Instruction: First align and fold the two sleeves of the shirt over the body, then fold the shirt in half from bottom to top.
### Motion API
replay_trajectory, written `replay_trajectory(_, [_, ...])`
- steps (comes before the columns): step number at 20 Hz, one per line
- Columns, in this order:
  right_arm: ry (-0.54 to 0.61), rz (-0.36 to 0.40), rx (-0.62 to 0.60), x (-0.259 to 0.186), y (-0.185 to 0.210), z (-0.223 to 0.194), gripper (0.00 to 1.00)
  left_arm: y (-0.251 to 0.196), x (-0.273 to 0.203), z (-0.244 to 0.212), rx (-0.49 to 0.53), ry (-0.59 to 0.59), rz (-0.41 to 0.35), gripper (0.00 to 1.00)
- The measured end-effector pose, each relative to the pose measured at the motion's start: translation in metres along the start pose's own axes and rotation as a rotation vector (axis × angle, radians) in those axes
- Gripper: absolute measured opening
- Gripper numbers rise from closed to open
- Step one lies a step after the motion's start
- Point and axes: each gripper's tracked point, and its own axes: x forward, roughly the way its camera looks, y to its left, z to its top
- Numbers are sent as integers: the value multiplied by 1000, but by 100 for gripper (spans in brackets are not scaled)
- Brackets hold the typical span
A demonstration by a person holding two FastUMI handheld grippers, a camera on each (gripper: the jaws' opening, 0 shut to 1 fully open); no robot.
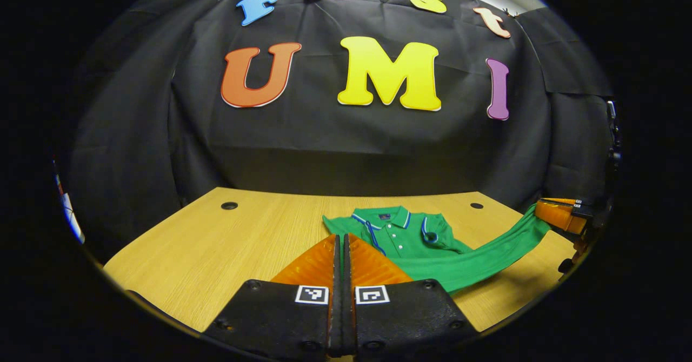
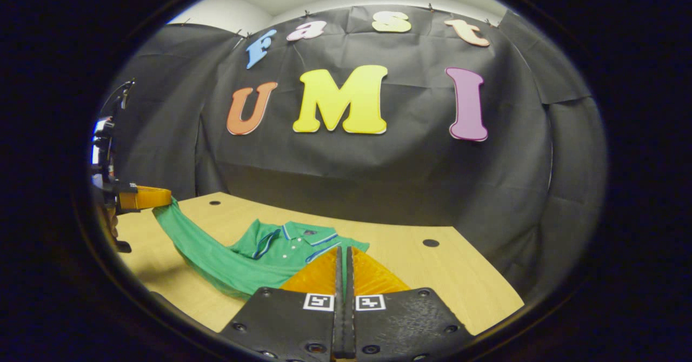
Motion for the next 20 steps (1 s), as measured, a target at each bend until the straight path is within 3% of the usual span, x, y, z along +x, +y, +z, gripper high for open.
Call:
replay_trajectory(6, [5, -41, -49, 111, -12, 23, 0, 27, 110, 16, 23, 6, 22, 6])
replay_trajectory(11, [28, -109, -88, 207, -25, 20, 0, 56, 205, 3, -31, 30, 59, 6])
replay_trajectory(13, [61, -116, -78, 240, -25, 8, 0, 62, 242, -12, -54, 65, 66, 6])
replay_trajectory(16, [83, -185, -71, 284, -38, -7, 0, 63, 283, -39, -30, 105, 48, 6])
replay_trajectory(20, [139, -174, -94, 307, -34, -49, 0, 56, 304, -73, -1, 171, 28, 8])
